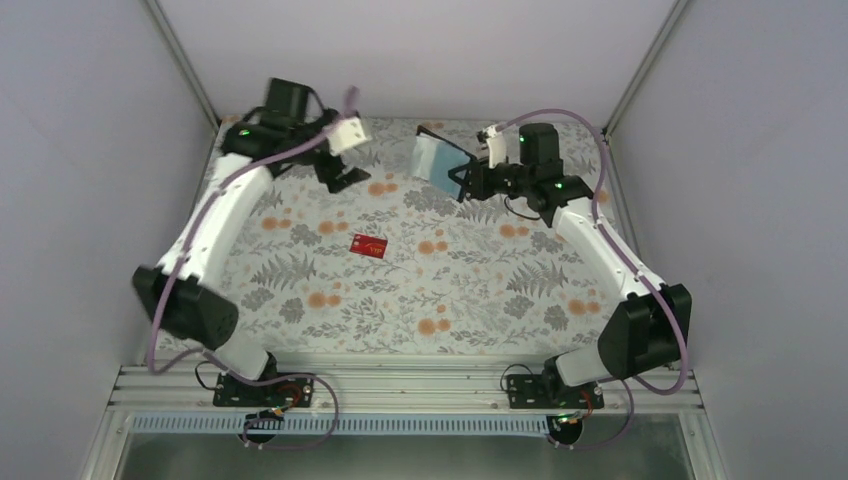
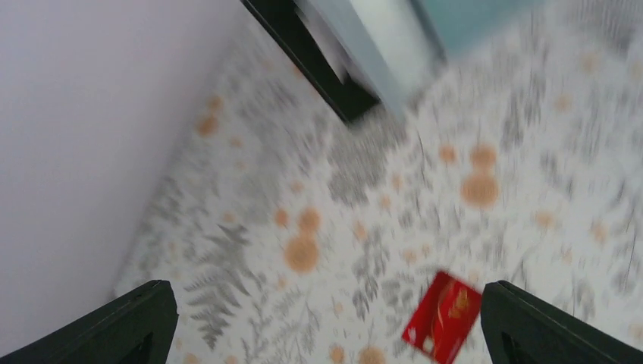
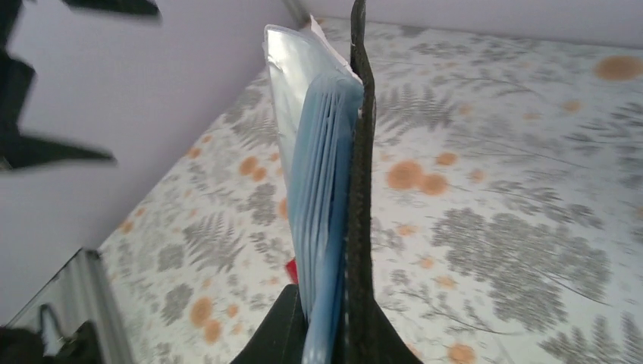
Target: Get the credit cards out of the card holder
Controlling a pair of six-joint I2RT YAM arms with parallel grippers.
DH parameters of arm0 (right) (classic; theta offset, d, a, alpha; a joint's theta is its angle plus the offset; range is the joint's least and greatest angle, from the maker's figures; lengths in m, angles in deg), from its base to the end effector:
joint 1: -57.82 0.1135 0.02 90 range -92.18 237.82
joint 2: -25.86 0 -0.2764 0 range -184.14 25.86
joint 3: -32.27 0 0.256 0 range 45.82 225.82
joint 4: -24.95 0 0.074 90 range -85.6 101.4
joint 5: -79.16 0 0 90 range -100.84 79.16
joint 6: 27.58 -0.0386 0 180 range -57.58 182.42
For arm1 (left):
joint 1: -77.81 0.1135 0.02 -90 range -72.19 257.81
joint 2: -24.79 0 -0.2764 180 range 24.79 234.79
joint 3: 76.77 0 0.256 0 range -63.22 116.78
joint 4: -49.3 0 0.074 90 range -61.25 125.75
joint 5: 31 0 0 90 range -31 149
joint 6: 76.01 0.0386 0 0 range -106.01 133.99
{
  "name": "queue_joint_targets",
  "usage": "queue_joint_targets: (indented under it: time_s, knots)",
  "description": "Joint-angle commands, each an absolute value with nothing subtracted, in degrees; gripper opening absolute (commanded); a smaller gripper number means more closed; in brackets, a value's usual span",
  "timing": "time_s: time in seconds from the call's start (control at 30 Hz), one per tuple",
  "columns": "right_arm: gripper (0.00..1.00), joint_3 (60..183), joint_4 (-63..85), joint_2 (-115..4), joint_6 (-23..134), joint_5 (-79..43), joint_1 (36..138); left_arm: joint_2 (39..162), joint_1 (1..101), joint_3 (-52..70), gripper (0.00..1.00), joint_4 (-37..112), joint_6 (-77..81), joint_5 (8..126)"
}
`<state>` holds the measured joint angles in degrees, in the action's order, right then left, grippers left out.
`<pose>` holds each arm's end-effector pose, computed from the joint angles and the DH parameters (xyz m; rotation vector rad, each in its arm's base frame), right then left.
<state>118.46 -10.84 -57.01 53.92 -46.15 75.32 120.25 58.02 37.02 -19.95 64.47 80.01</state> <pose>0.3083 0.1206 0.3460 -0.5371 2.0903 0.9219 0.3328 -0.1345 0.3837 1.5014 1.8607 -0.2026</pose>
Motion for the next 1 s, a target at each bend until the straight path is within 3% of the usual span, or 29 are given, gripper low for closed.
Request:
queue_joint_targets:
  time_s: [0.0,0.17,0.4,0.57,0.8,0.9,0.93,0.97]
  knots:
    - [0.04,118.85,-8.42,-56.67,57.97,-57.17,78.64,113.03,62.53,31.64,1.0,-9.29,44.27,100.51]
    - [0.04,119.02,-5.16,-57.11,59.61,-62.88,83.09,107.13,62.52,19.75,1.0,-1.38,30.87,108.55]
    - [0.04,120.32,-7.36,-56.87,66.68,-69.82,86.69,105.6,62.61,16.23,1.0,0.92,31.88,99.68]
    - [0.04,120.11,-9.49,-55.04,70.95,-73.39,86.99,105.79,62.62,17.71,0.99,-8.17,41.6,117.17]
    - [0.06,121.13,-8.96,-54.5,70.81,-73.08,87.0,105.23,62.46,18.81,0.47,-14.22,48.88,125.88]
    - [0.07,121.95,-8.45,-54.71,70.19,-72.92,86.95,105.37,62.39,19.08,0.15,-15.01,49.7,127.55]
    - [0.11,121.9,-8.22,-54.65,69.97,-72.71,86.93,105.39,62.39,19.31,0.05,-15.12,49.61,127.73]
    - [0.17,121.49,-7.73,-54.41,69.6,-72.17,86.98,105.39,62.36,19.57,0.03,-15.18,49.52,127.73]
